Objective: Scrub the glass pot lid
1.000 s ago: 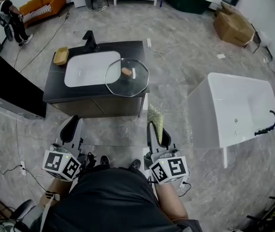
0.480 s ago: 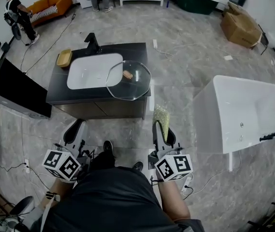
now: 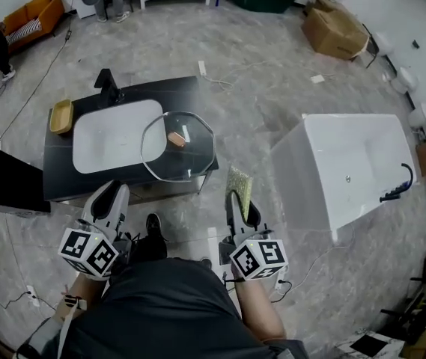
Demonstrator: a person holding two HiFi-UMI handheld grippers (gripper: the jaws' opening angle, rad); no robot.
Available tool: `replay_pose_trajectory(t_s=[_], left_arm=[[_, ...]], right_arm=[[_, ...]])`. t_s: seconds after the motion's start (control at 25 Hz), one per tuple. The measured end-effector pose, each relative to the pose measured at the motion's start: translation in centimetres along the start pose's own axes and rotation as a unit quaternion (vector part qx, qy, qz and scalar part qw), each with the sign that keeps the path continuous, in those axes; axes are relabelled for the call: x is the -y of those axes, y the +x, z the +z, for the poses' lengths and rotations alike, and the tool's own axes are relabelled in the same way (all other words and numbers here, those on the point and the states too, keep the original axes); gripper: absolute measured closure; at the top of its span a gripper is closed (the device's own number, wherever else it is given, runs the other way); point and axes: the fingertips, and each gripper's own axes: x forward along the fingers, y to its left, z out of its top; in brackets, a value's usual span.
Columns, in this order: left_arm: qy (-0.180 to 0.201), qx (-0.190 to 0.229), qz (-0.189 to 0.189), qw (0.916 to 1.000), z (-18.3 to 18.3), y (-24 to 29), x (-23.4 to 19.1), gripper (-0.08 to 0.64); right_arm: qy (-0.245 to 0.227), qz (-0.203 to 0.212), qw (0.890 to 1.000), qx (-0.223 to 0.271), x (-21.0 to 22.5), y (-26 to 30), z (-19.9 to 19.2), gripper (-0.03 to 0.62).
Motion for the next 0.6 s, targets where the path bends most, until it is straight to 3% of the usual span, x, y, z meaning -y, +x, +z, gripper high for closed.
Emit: replay_pose_trajectory(t_s=[0.24, 0.6], left_arm=[[0.012, -0.009, -0.067, 0.9977, 3.9, 5.3, -5.8, 0.491], [-0.009, -0.042, -0.102, 0.9939, 3.1, 11.3, -9.4, 0.491]], right_arm=[[0.007, -0.074, 0.997, 0.003, -1.4, 5.2, 0.0, 0.537], [-0.019, -0.132, 0.991, -0.027, 1.6, 9.3, -1.0, 0.537]])
